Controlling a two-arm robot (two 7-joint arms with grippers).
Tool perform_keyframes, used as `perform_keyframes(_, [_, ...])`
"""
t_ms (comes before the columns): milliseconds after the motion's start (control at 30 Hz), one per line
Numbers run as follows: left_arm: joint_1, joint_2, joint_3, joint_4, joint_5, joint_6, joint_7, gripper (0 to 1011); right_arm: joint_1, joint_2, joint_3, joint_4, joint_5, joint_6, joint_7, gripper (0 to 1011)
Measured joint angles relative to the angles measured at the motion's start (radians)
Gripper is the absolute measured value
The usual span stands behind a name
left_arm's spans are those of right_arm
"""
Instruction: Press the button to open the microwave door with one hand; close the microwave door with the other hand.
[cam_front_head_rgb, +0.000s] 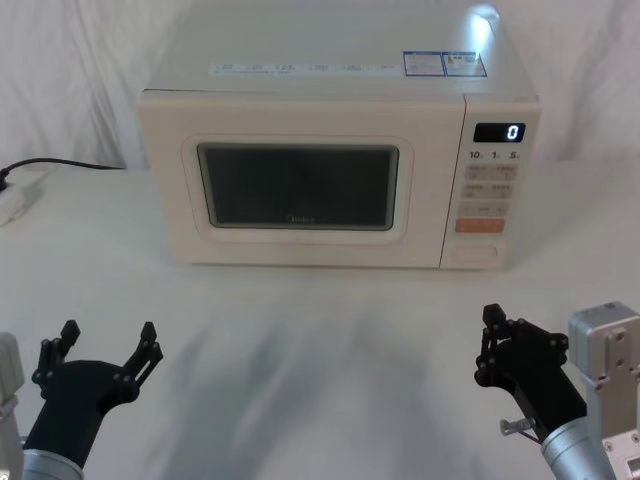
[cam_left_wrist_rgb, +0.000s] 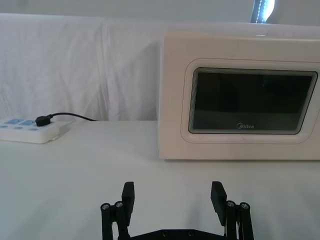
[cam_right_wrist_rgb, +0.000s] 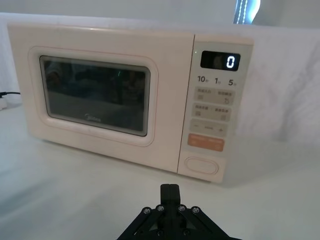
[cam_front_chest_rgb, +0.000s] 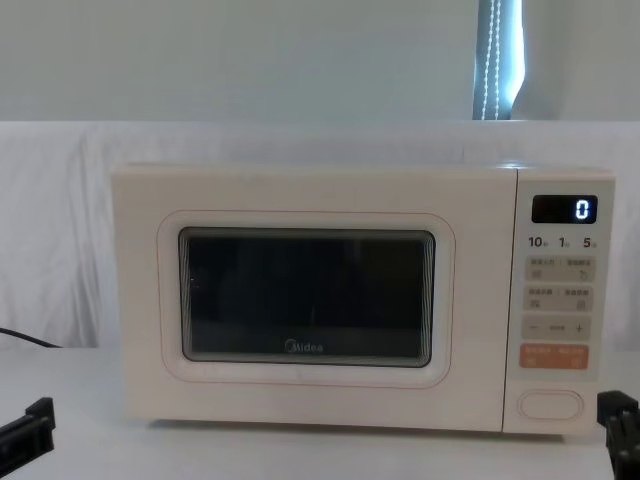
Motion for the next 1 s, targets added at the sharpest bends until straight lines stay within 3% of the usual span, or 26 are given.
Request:
perform_keyframes(467, [0.000,0.000,0.000,0.000,0.000,0.000,0.000,1001,0.062,-0.045,0.035,0.017,-0.037,0.050,0.017,0])
perform_keyframes(700, [0.000,0.000,0.000,0.000,0.000,0.000,0.000,1001,0.135,-0.076,0.054,0.073,-0.056,0.133,0.027,0])
perform_keyframes(1000, [0.000,0.000,0.000,0.000,0.000,0.000,0.000,1001,0.221,-0.091,0.071,0.160,-0.080,0.176,0.062,0])
